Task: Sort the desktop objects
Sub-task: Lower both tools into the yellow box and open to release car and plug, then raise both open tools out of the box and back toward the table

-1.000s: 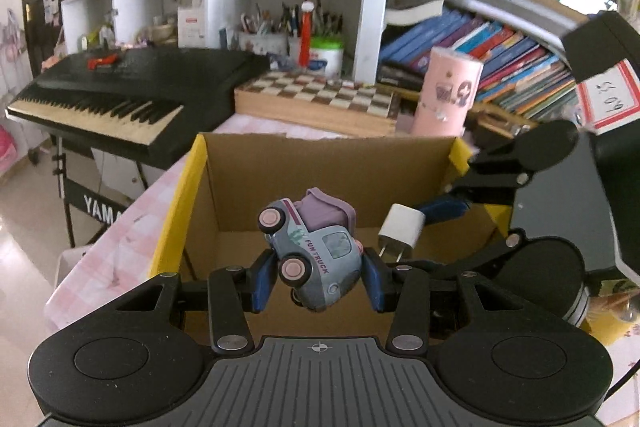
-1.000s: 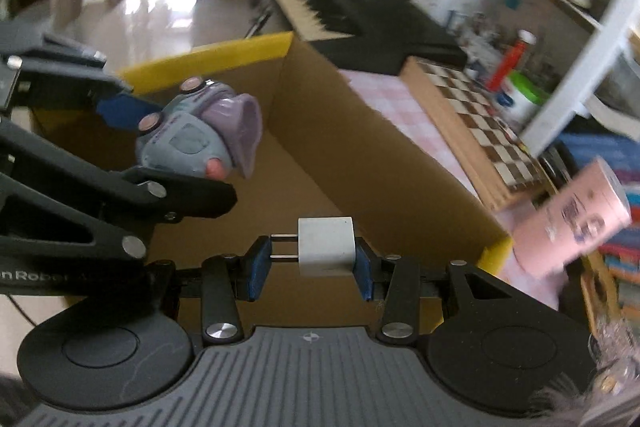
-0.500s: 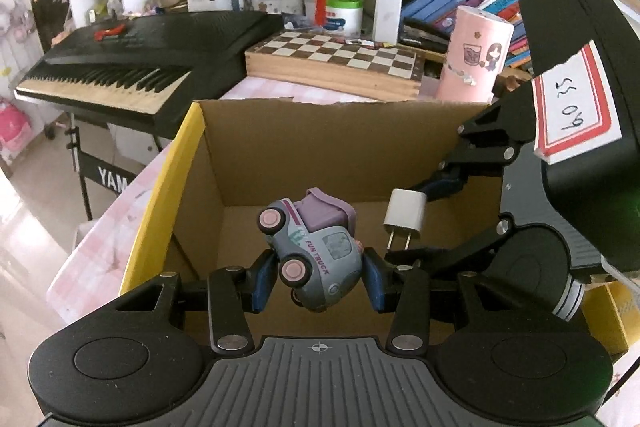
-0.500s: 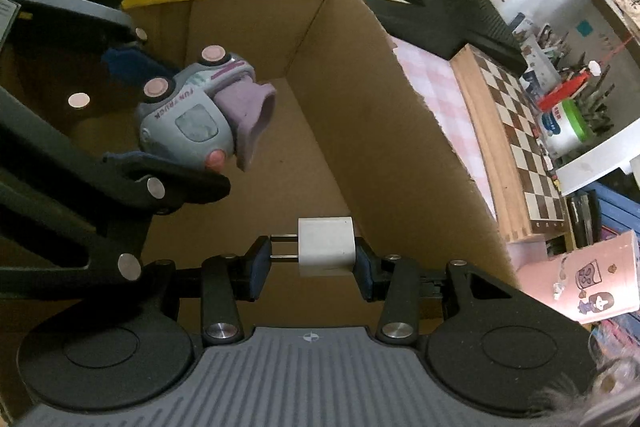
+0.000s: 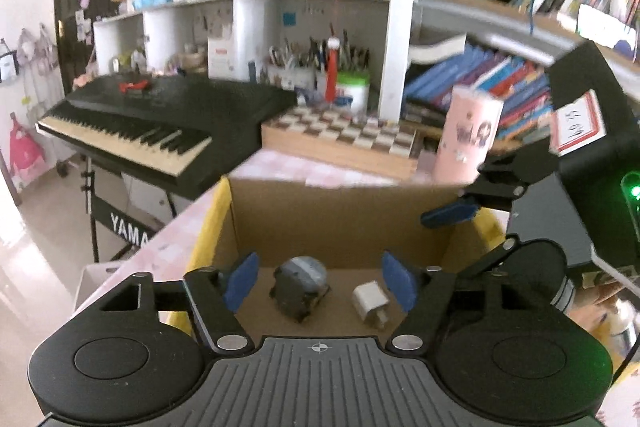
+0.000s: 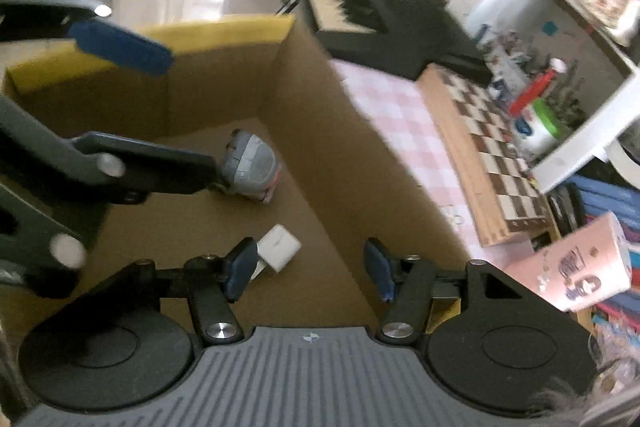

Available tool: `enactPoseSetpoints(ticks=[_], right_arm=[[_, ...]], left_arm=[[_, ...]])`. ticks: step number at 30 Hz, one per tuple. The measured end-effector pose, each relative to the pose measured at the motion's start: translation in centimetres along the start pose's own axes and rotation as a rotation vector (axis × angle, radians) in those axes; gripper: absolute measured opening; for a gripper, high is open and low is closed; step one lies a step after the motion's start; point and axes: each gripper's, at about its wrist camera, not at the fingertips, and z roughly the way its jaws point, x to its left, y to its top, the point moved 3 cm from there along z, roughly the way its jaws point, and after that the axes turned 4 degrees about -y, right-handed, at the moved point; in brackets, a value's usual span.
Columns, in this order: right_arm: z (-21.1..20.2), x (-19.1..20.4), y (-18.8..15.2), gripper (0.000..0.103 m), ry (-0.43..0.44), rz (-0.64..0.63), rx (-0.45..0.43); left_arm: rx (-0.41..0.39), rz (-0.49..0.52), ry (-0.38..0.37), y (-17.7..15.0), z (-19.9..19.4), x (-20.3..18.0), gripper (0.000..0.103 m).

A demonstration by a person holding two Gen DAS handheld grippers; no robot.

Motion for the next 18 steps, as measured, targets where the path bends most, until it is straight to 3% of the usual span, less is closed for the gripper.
enactPoseSetpoints(ticks=[10, 18], right_arm=[[-8.6, -1.8, -1.5, 0.059, -0.112, 0.306, -0.19], [-13.4, -0.4, -3.7, 0.059, -0.186, 0.519, -0.258]], left_arm=[[-0.129, -0.064, 0.006, 0.6, -5.5, 1.0, 0.076], [-0.183, -0.085, 0.004, -0.7, -9.0, 0.9, 0.082]])
